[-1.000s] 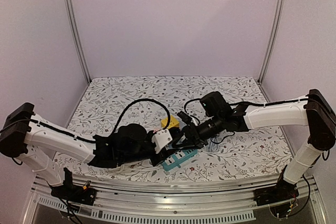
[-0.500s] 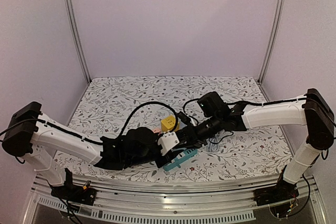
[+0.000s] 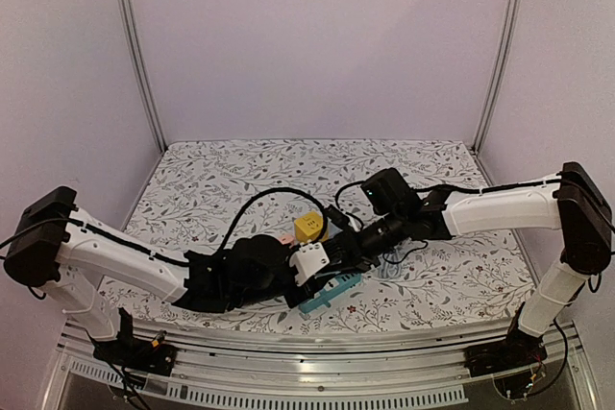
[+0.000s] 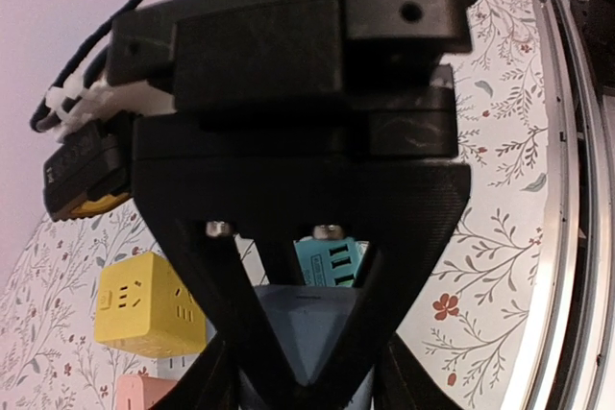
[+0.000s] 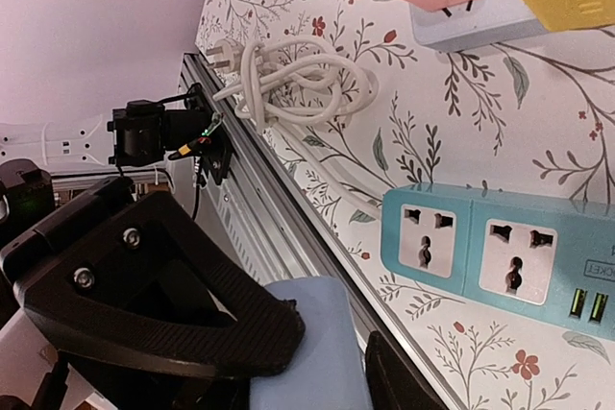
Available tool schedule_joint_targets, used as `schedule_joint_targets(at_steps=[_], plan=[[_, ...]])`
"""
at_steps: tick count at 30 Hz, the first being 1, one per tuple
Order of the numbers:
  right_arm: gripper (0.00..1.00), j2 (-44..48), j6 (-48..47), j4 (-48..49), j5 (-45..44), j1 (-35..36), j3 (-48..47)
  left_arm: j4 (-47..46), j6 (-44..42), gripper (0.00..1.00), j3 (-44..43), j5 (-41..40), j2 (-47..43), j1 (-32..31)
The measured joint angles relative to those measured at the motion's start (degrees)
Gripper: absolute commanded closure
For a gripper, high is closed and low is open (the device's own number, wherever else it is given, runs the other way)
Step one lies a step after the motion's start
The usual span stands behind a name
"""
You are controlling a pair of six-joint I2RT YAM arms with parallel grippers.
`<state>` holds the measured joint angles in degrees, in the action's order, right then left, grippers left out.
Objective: Insert the plug
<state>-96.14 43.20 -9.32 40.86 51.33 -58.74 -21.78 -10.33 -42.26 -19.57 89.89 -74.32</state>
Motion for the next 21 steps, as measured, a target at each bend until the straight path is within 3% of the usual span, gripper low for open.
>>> schedule_joint_targets(at_steps=[9, 16, 18, 21], plan=[[0.71, 0.2, -0.6, -0.7, 0.1, 0.0, 0.0, 0.0, -0.2, 1.0, 0.0, -0.9, 0.2, -0.1], [0.96, 0.3, -1.8, -1.0, -0.4, 0.0, 0.0, 0.0, -0.1, 0.98, 0.0, -0.9, 0.2, -0.1], [1.0, 0.5, -2.0, -1.2, -1.2, 0.1, 0.0, 0.0, -0.1, 0.8, 0.0, -0.9, 0.2, -0.1], [1.0, 0.9, -2.2, -1.7, -2.1, 0.3, 0.0, -0.2, 0.1, 0.26, 0.0, -0.7, 0.3, -0.1]])
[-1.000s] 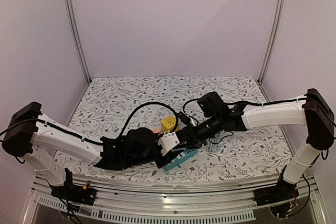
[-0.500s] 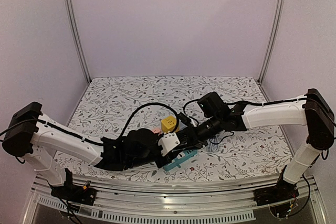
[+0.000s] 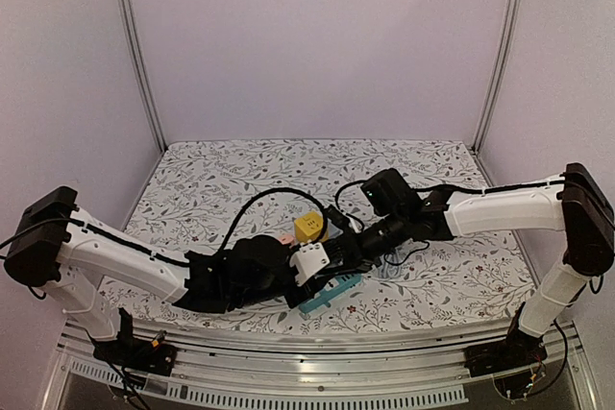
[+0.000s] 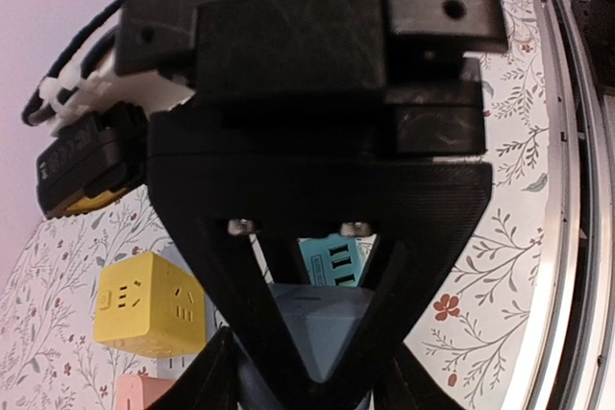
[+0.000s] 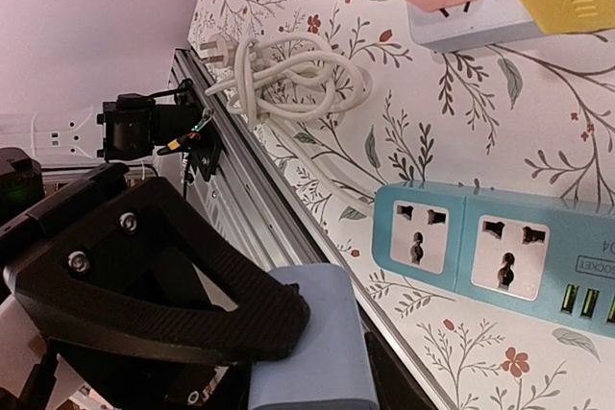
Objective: Insert the plug
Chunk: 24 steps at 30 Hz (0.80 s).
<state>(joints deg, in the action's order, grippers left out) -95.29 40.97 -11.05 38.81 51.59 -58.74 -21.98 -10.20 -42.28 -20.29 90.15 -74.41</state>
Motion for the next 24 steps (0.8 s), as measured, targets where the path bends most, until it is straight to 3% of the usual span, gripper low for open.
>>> schedule_joint_targets(at_steps=[1, 3, 12, 24], plan=[[1.0, 0.1, -0.1, -0.2, -0.4, 0.0, 0.0, -0.1, 0.3, 0.11, 0.0, 0.2, 0.0, 0.0], [1.0, 0.2, 0.1, -1.3, -1.9, 0.1, 0.0, -0.5, 0.1, 0.01, 0.0, 0.2, 0.0, -0.1], [1.0, 0.5, -1.7, -5.8, -7.5, 0.1, 0.0, -1.8, 2.5, 0.01, 1.6, -0.1, -1.6, -0.9], [1.0, 1.7, -17.0, -17.4, -24.4, 0.6, -5.7, 2.2, 13.5, 0.01, 4.9, -1.7, -16.7, -2.6]])
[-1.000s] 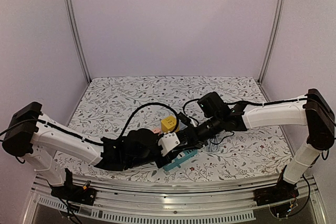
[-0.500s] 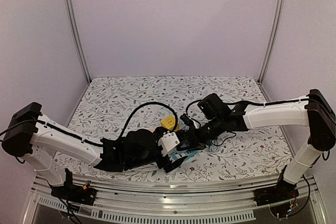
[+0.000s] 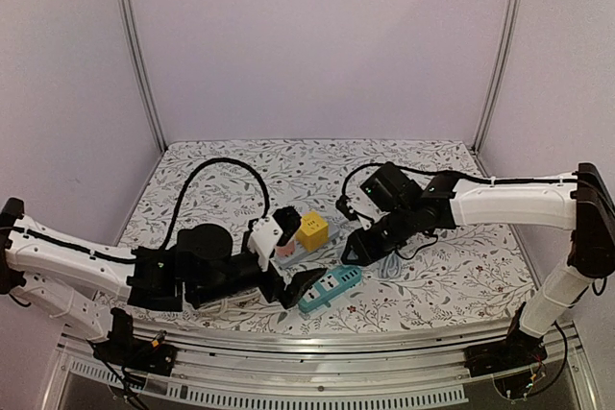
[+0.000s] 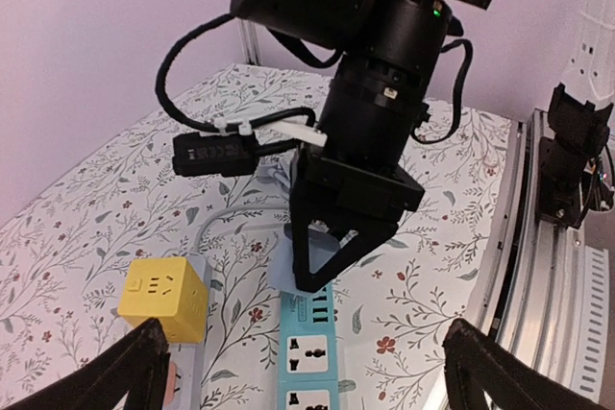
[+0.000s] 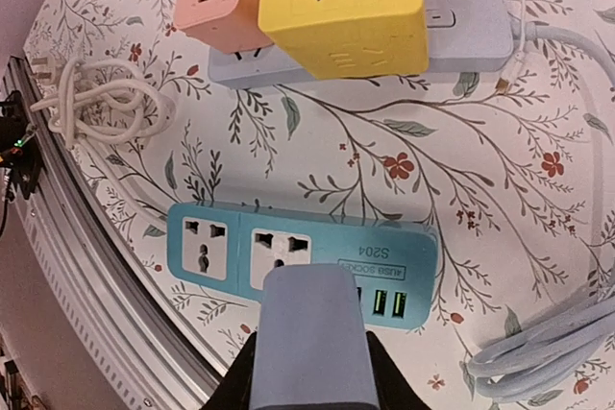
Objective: Insert the plug
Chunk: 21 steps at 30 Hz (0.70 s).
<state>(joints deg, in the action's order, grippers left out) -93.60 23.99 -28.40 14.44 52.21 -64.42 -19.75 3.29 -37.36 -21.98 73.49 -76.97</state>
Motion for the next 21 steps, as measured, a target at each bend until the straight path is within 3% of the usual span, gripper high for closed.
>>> schedule_joint_targets(at_steps=[5, 14, 21], plan=[[1.0, 0.3, -8.5, -5.0, -8.1, 3.0, -1.3, 5.5, 6.5, 0.01, 0.0, -2.7, -6.0, -0.3], [1.0, -1.0, -20.4, -14.7, -18.5, 4.3, -11.8, 21.6, 18.1, 0.0, 0.4, -10.9, -22.9, -0.5], [1.0, -5.6, -30.1, -19.7, -13.4, 4.4, -15.1, 28.9, 22.3, 0.01, 3.5, -16.3, -33.1, -0.5]])
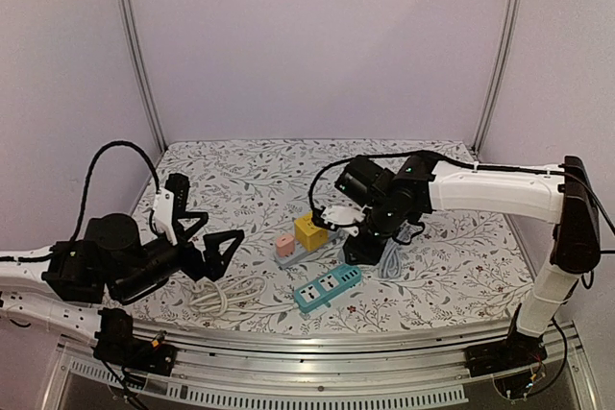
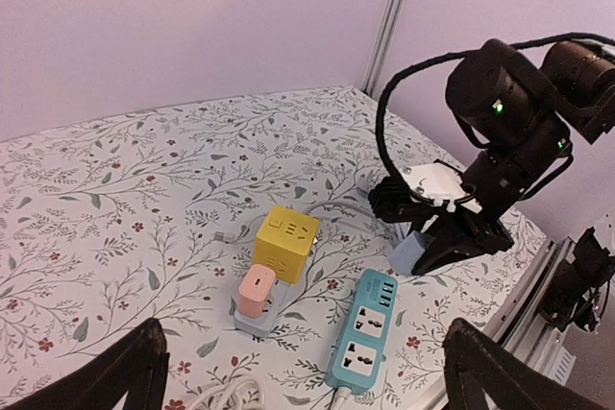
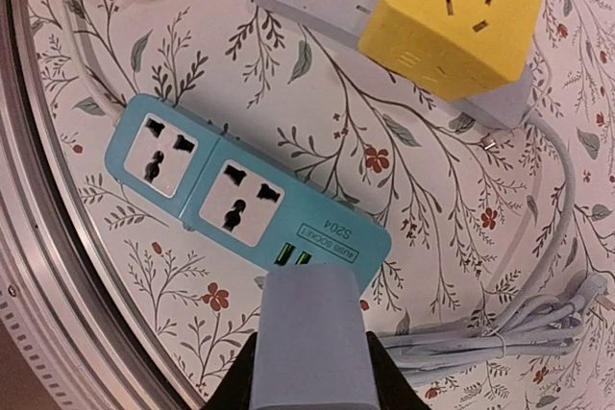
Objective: Insert the plug
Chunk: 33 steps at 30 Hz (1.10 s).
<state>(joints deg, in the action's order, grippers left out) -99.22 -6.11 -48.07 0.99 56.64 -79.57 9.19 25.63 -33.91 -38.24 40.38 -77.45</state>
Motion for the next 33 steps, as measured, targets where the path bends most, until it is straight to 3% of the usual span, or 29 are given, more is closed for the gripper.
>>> schedule_joint_targets(at_steps=[13, 20, 33], plan=[[1.0, -7.1, -8.8, -10.8, 2.3, 2.1, -10.1, 2.7, 2.5, 0.01, 0.9, -1.7, -1.8, 0.0], [1.0, -14.7, -11.9, -12.3, -5.1, 4.7, -13.6, 2.7, 2.5, 0.02, 1.0, -1.7, -1.9, 0.0], [1.0, -14.3, -26.4, -1.8, -18.4, 8.6, -7.9, 2.6, 2.5, 0.01, 1.1, -1.7, -2.2, 0.0]])
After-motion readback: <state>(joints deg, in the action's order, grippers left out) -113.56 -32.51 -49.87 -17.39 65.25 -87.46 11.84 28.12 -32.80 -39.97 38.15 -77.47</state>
